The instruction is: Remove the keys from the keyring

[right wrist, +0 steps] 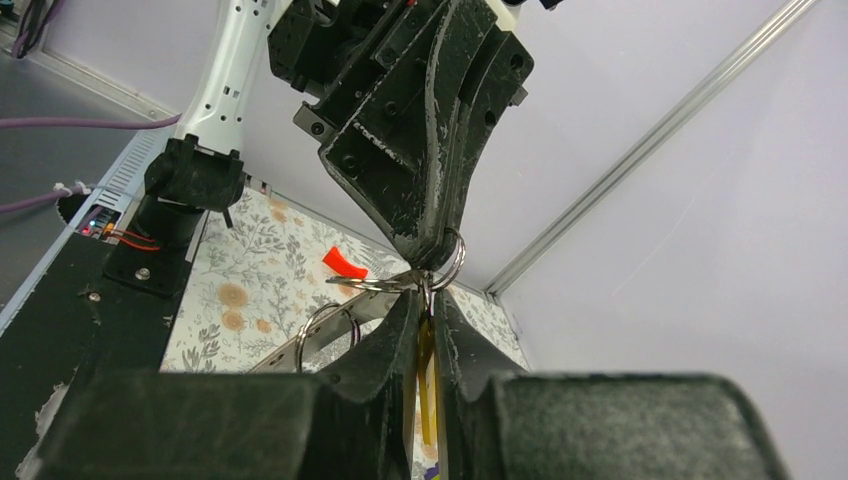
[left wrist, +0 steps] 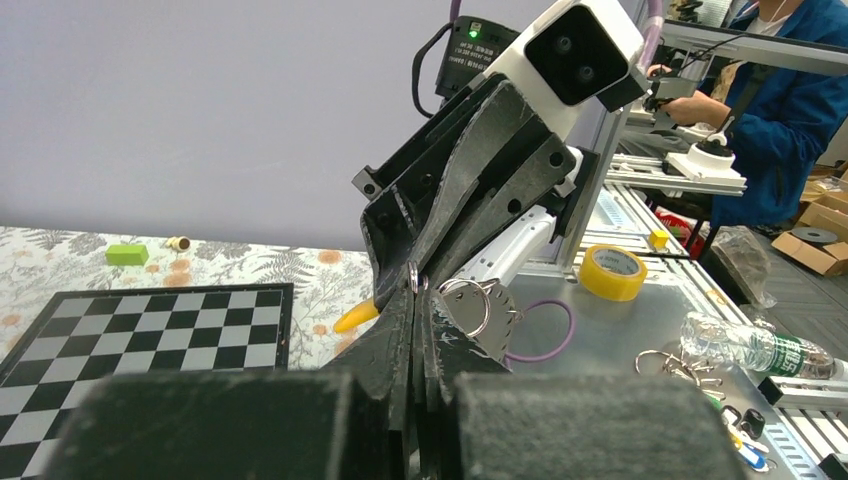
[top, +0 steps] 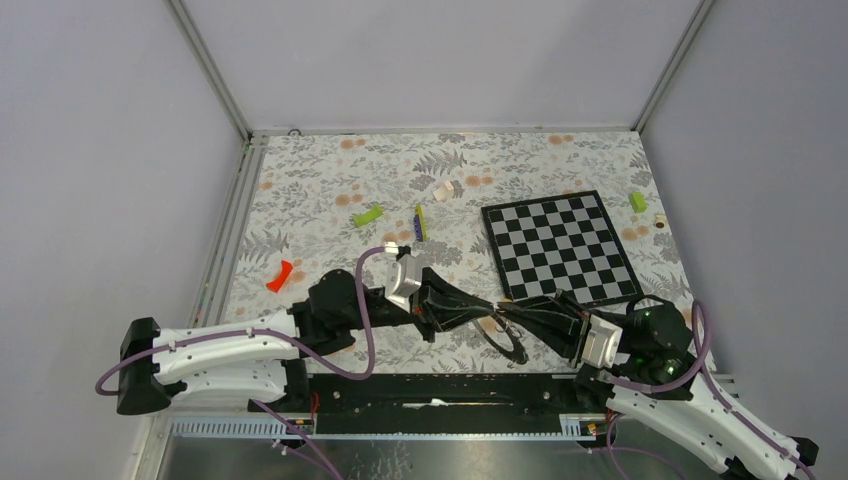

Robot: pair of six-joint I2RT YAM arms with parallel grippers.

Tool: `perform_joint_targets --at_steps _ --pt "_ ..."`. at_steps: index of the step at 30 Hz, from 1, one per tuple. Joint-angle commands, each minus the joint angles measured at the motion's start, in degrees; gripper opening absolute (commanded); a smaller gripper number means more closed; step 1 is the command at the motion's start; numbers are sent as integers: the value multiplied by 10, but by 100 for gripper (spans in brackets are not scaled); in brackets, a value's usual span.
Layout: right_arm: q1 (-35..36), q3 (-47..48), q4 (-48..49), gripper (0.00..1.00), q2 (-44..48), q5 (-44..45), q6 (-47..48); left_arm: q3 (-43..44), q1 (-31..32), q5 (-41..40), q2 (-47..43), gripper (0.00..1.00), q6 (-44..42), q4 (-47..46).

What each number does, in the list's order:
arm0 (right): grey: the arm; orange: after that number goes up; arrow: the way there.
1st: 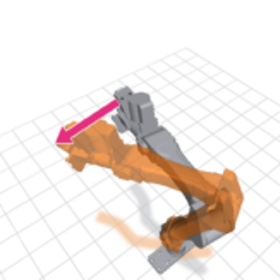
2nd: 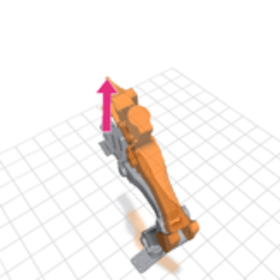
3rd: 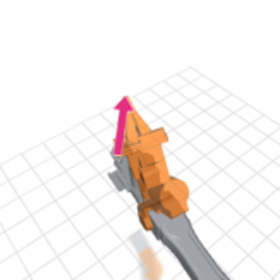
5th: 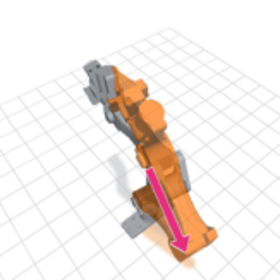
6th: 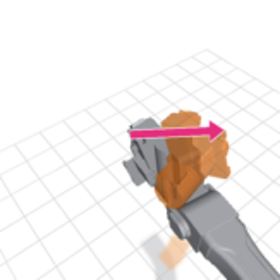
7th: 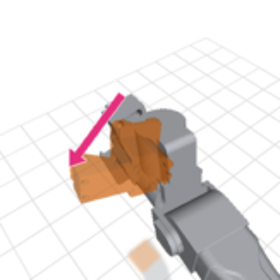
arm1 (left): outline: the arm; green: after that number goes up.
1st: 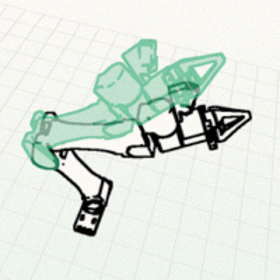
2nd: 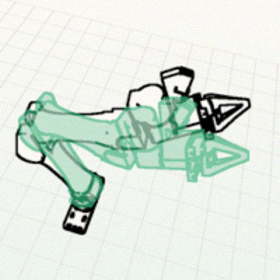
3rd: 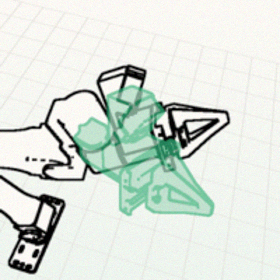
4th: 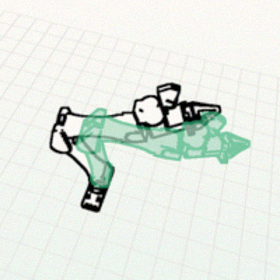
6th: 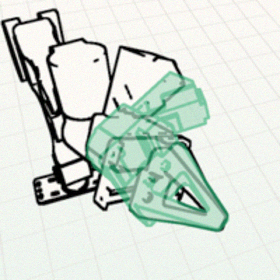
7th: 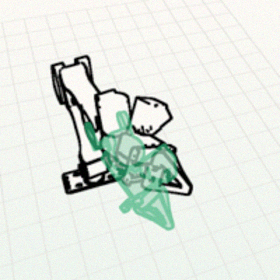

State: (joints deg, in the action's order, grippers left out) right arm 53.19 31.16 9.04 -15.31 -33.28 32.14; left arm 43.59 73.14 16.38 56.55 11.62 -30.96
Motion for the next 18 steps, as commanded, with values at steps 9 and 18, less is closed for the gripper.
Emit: perform_joint_targets --at_steps 9,18 --pt "1 47 -69 0 17 35 53 -9 0 -24 -33 2 0 -46" --pt "1 112 -148 0 -30 22 106 -8 0 -21 -25 32 9 -46"
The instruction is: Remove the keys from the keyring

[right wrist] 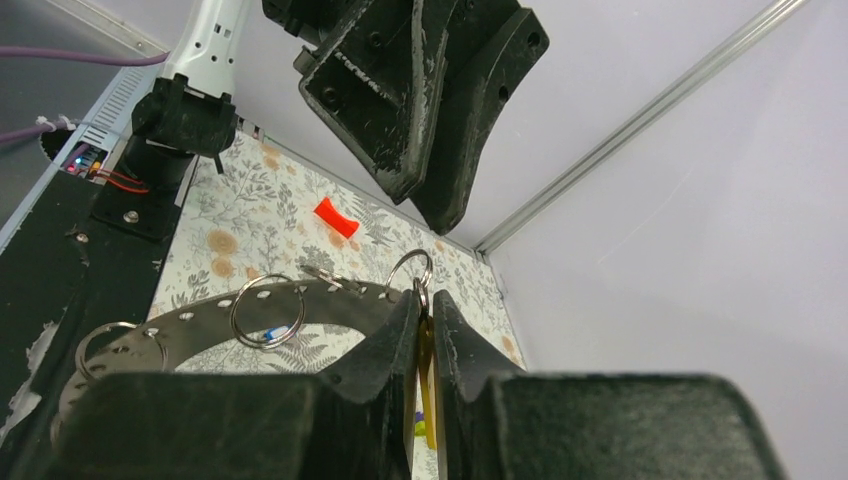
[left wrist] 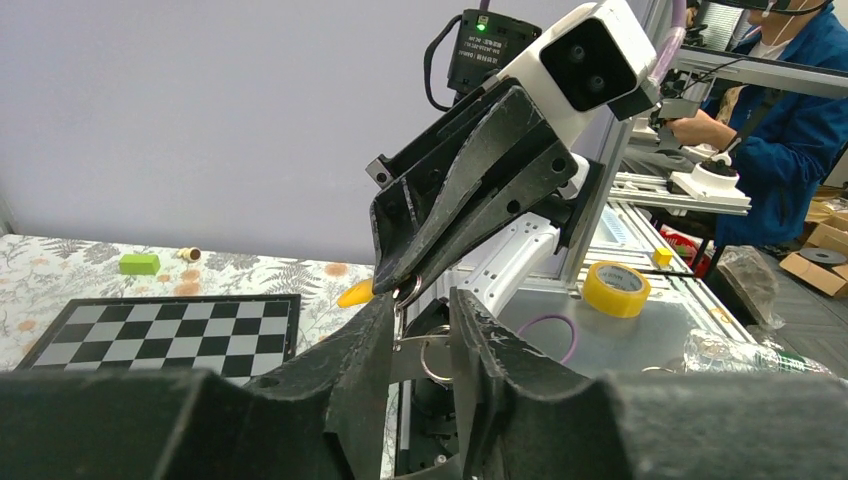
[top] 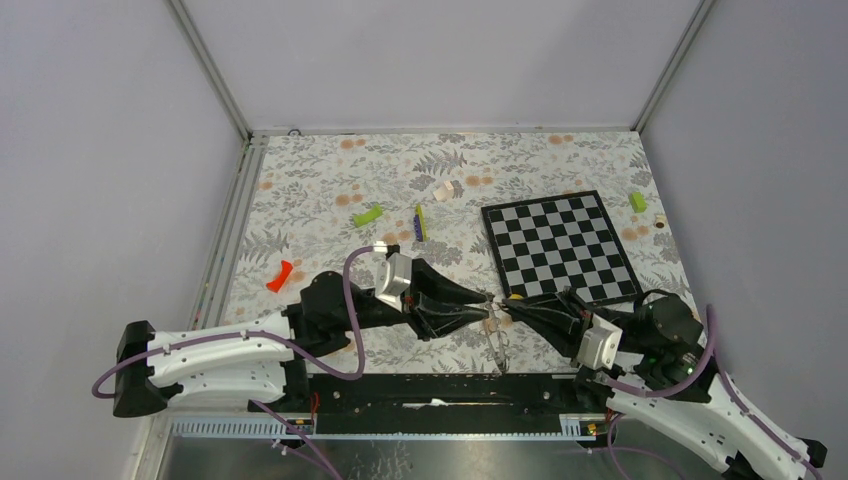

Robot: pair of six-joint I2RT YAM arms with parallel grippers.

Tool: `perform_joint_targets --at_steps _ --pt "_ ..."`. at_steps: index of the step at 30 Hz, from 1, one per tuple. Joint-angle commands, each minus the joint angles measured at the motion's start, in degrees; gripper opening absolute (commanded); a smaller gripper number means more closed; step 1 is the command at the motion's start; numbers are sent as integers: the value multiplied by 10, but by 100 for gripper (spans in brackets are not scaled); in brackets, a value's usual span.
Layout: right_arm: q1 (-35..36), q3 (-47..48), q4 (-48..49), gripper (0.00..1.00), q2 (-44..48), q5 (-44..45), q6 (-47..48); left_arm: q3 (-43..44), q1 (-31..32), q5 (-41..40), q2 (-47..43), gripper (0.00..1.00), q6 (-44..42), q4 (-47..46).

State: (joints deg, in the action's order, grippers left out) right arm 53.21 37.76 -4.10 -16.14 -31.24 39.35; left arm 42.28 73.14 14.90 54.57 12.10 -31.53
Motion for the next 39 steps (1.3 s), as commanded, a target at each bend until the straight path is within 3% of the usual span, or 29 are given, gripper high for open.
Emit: perform_joint_targets --at_steps 1,6,13,22,26,33,39 --pt "1 49 -18 0 -26 -1 36 6 0 -5 -4 33 4 -41" --pt "1 52 -10 0 -30 -6 38 10 0 -4 0 38 4 -40" --pt "1 51 -18 0 -28 -21 38 15 0 -14 5 55 1 -31" --pt "1 50 -17 0 -18 -32 32 23 0 -18 21 56 -7 -6" --pt "1 50 -15 0 -17 -31 31 23 0 -12 29 50 -5 -12" --pt "1 47 -13 0 -12 -28 31 30 0 0 37 19 -6 -10" --pt "1 43 -13 0 -5 -19 33 31 0 1 35 1 -7 -4"
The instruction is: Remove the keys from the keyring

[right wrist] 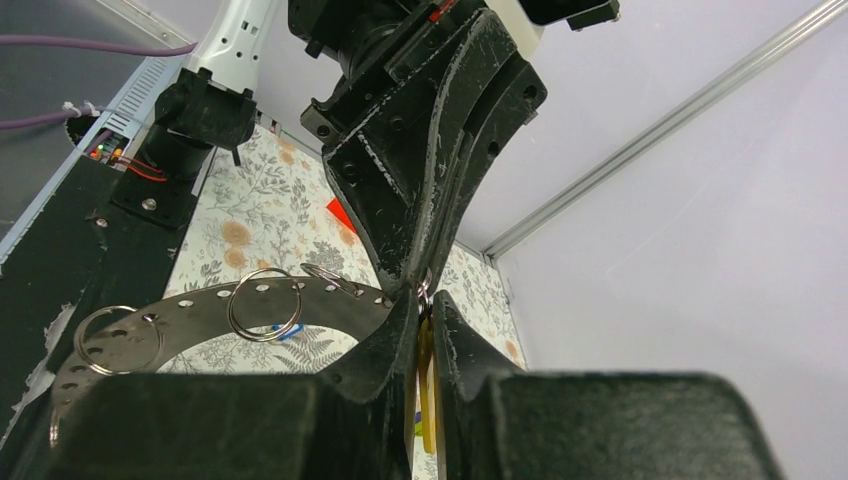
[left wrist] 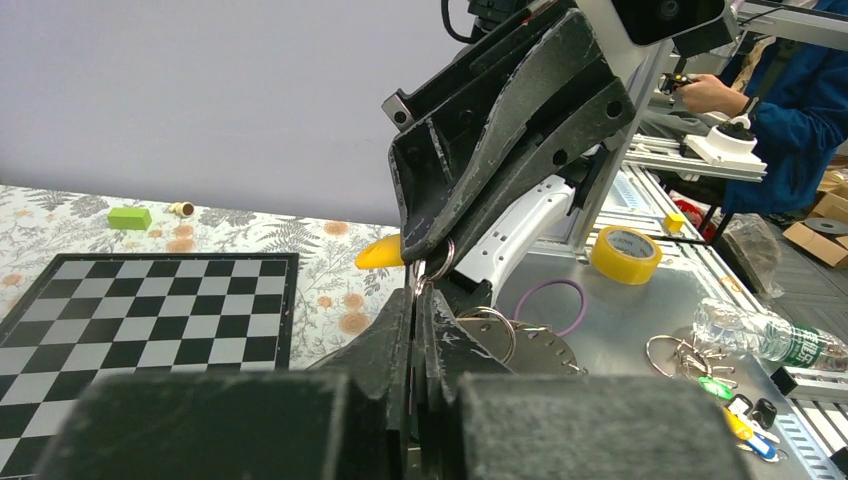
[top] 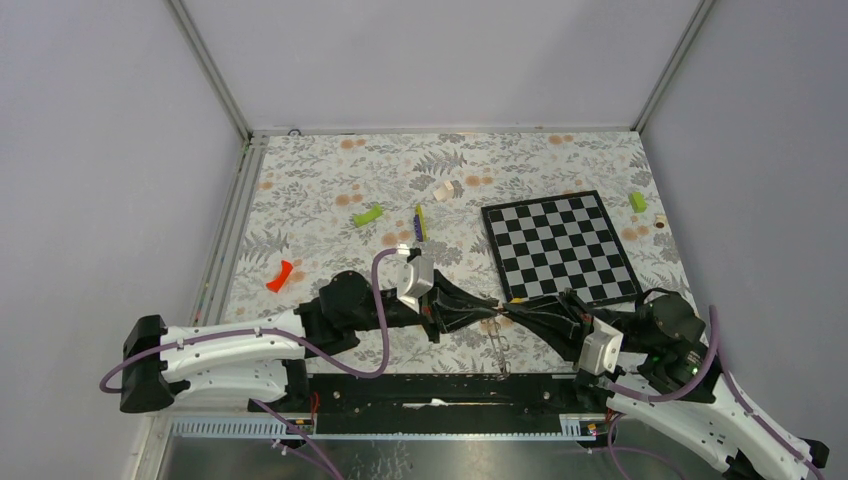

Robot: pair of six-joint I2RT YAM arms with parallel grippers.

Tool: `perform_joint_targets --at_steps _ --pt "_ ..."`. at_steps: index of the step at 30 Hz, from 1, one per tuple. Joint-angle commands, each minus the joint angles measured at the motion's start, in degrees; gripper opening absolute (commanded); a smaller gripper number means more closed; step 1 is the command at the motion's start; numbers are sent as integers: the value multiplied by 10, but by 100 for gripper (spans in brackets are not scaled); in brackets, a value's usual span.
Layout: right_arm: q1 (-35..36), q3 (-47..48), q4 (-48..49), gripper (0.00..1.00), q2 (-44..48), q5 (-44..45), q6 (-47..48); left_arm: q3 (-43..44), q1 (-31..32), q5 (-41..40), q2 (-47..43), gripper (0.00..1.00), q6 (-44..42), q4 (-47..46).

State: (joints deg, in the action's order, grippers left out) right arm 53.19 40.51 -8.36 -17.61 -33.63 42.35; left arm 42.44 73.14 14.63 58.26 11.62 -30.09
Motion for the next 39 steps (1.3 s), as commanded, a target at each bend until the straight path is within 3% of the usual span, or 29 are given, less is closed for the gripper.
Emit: perform_joint_targets --at_steps 1,16,26,34,39 --pt "1 16 29 0 11 7 5 30 0 3 -3 0 -2 -17" --pt "1 11 -35 0 21 33 43 41 0 -8 -19 0 -3 -4" --pt "1 -10 -14 0 27 16 20 46 0 -12 -8 0 -1 -27" --pt "1 -16 8 0 37 20 11 47 0 -11 -1 19 0 -22" --pt "1 -17 17 0 36 18 5 49 0 -2 7 22 4 -20"
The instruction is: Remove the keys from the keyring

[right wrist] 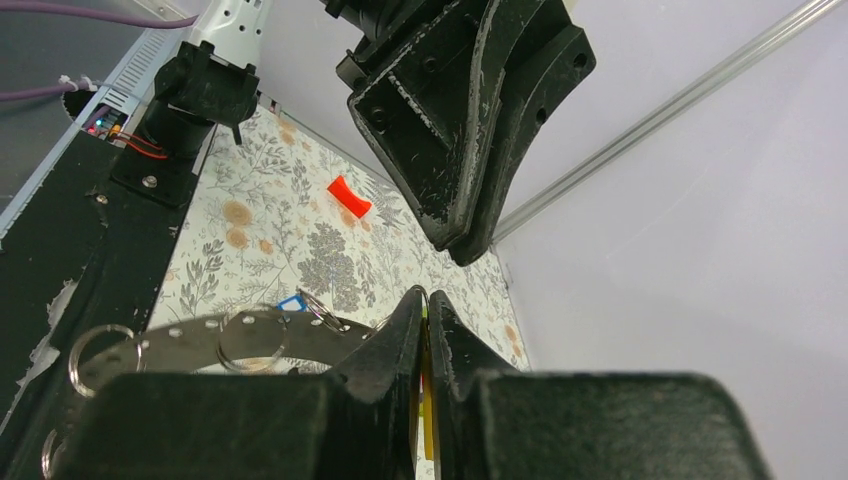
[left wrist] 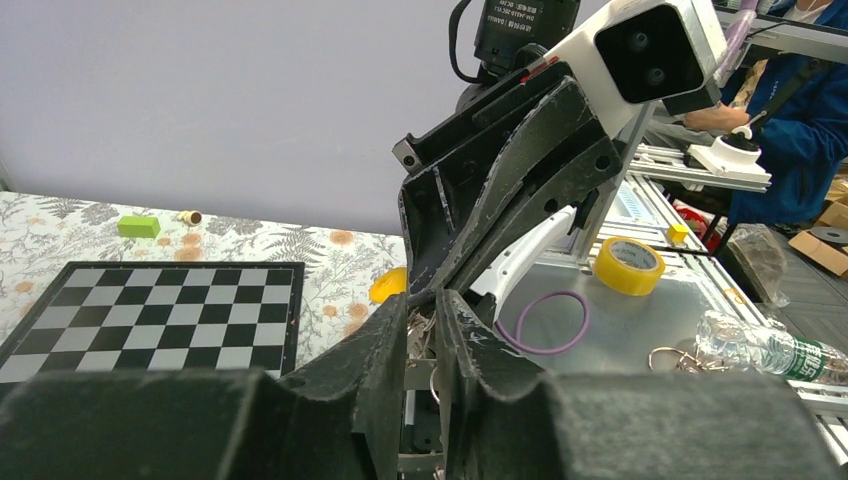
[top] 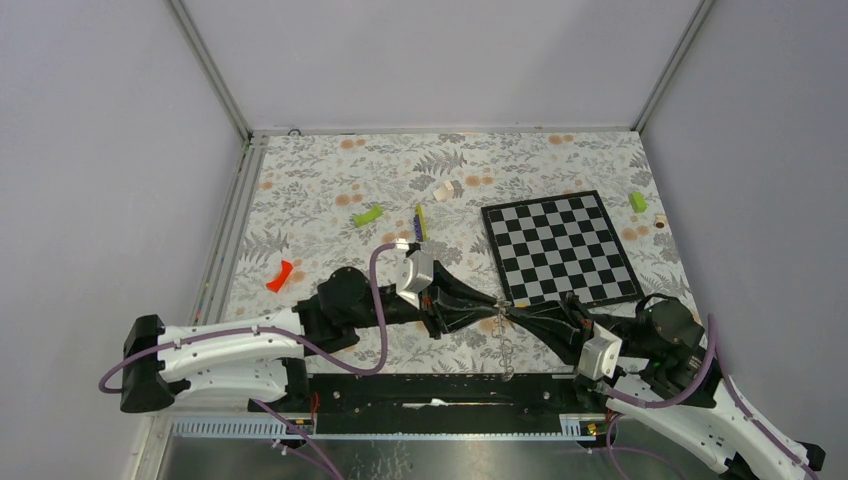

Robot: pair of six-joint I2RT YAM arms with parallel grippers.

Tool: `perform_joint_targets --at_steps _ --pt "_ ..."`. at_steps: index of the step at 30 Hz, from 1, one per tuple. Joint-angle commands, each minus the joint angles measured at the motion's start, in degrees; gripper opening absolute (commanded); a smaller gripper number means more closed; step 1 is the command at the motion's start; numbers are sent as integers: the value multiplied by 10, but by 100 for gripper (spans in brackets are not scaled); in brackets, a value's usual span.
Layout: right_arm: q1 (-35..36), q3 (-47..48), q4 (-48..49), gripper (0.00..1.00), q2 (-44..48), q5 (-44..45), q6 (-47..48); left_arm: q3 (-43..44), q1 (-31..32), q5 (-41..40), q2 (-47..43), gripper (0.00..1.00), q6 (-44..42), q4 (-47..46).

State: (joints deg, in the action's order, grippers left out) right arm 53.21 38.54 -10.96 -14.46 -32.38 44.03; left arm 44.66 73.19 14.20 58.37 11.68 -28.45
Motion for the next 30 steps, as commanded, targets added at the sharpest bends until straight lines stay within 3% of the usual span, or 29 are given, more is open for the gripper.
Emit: perform_joint_targets --at_steps 1,6,14,23,30 --pt "1 3 44 0 5 6 -11 27 -1 4 7 25 3 -36" --pt "1 4 42 0 6 8 -11 28 -1 10 8 40 7 -27" --pt "1 13 41 0 11 12 -10 10 -1 5 9 49 11 -18" --pt "1 26 34 0 18 -11 -22 -5 -1 -1 5 56 17 -30" --pt "0 43 41 0 14 -32 -23 -4 -2 17 13 53 21 -35"
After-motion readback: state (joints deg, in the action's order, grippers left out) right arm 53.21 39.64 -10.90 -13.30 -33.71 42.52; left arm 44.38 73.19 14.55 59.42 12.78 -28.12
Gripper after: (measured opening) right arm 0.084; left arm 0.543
